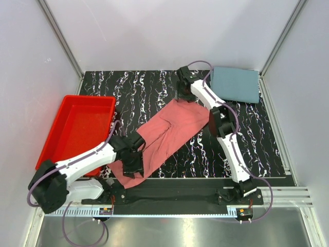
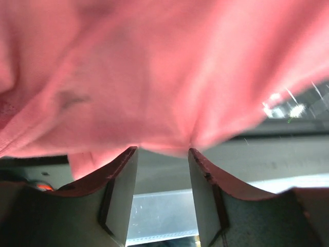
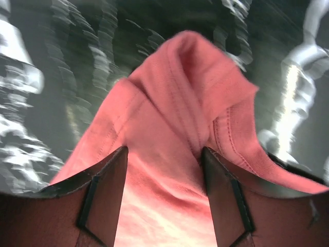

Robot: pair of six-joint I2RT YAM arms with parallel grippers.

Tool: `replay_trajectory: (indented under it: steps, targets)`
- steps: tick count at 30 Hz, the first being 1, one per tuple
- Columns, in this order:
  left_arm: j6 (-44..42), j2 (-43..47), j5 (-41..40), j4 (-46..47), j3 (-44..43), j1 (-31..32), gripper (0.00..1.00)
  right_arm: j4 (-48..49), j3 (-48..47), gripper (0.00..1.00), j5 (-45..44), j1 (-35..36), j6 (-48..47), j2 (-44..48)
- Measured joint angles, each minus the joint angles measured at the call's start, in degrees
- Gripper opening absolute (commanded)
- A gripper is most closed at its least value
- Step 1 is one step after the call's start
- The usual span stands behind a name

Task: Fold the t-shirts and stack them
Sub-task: Fold the tshirt

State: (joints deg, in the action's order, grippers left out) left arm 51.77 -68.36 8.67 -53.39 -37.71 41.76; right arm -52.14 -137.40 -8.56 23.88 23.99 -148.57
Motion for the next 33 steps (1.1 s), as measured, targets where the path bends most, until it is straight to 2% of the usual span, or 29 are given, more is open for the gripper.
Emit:
replay_trajectory:
  steps: [4, 5, 6, 11, 14, 21, 24, 28, 33]
  targets:
    - [-0.2, 5.0, -0.5, -3.0, -7.1, 4.4, 0.66, -1.2, -6.9, 0.68, 2.1, 0.5, 1.8, -2.9]
    - [-0.9, 6.4, -0.9, -2.9, -9.9, 4.7, 0.67, -1.8, -7.4, 0.69, 2.2, 0.4, 2.0, -2.8]
    - [-1.7, 7.6, -1.5, -2.6, -12.9, 4.9, 0.68, -1.9, -7.5, 0.75, 2.2, 0.3, 2.0, -2.2]
    - [-10.4, 7.1, -5.2, 2.8, -24.9, 4.9, 0.7, -7.1, -5.3, 0.78, 1.7, -1.1, 1.9, 5.1]
    - [-17.2, 0.3, -6.6, 7.0, -29.9, 4.9, 0.7, -10.7, -0.9, 0.79, 1.7, -3.8, 2.0, 14.6]
    - [-32.5, -22.8, -10.0, 16.0, -38.8, 4.8, 0.64, -14.6, 18.8, 0.79, 0.5, -16.5, 1.4, 44.9]
    - [-36.5, -32.3, -10.8, 17.4, -44.7, 4.4, 0.63, -16.4, 26.6, 0.79, 0.0, -17.9, 0.6, 54.7]
    - [-38.2, -43.7, -10.7, 19.3, -51.2, 2.6, 0.61, -18.1, 36.3, 0.79, 0.1, -17.1, -0.3, 63.4]
    - [-38.2, -55.0, -10.4, 18.5, -57.0, -0.8, 0.63, -19.4, 46.8, 0.79, 0.2, -16.9, -0.5, 70.0]
